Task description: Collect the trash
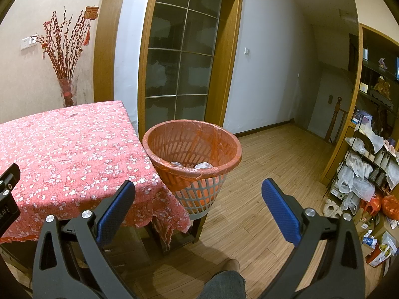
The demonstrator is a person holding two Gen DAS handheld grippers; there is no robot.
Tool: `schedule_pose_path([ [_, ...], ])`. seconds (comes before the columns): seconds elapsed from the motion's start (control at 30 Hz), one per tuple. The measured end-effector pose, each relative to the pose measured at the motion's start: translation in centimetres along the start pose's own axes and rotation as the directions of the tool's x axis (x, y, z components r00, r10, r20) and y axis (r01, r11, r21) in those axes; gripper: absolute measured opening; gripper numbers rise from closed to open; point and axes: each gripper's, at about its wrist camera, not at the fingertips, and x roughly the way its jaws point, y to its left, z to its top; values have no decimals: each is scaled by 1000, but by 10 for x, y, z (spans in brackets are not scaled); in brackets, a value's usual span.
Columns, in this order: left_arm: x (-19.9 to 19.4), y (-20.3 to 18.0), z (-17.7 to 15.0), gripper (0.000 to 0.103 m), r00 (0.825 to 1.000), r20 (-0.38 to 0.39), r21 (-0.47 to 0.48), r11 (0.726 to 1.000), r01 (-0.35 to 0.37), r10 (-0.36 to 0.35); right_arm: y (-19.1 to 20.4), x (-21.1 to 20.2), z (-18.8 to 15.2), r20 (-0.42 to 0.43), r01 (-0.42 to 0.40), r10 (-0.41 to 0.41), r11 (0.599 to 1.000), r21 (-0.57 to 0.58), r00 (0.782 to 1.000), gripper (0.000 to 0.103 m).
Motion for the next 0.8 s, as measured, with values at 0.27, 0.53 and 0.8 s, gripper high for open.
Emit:
schedule_pose_path([
  [0.27,0,0,0,99,1000,-2,1,1000,1,-1,0,0,0,0,0,0,1000,0,1000,100],
  [0.53,0,1,-3,99,1000,-6,3,1000,0,0,0,0,1,-1,0,0,1000,0,1000,100],
  [0.8,3,4,-2,99,1000,-11,5,1000,-1,1,0,0,1,-2,-1,1,1000,0,1000,100],
])
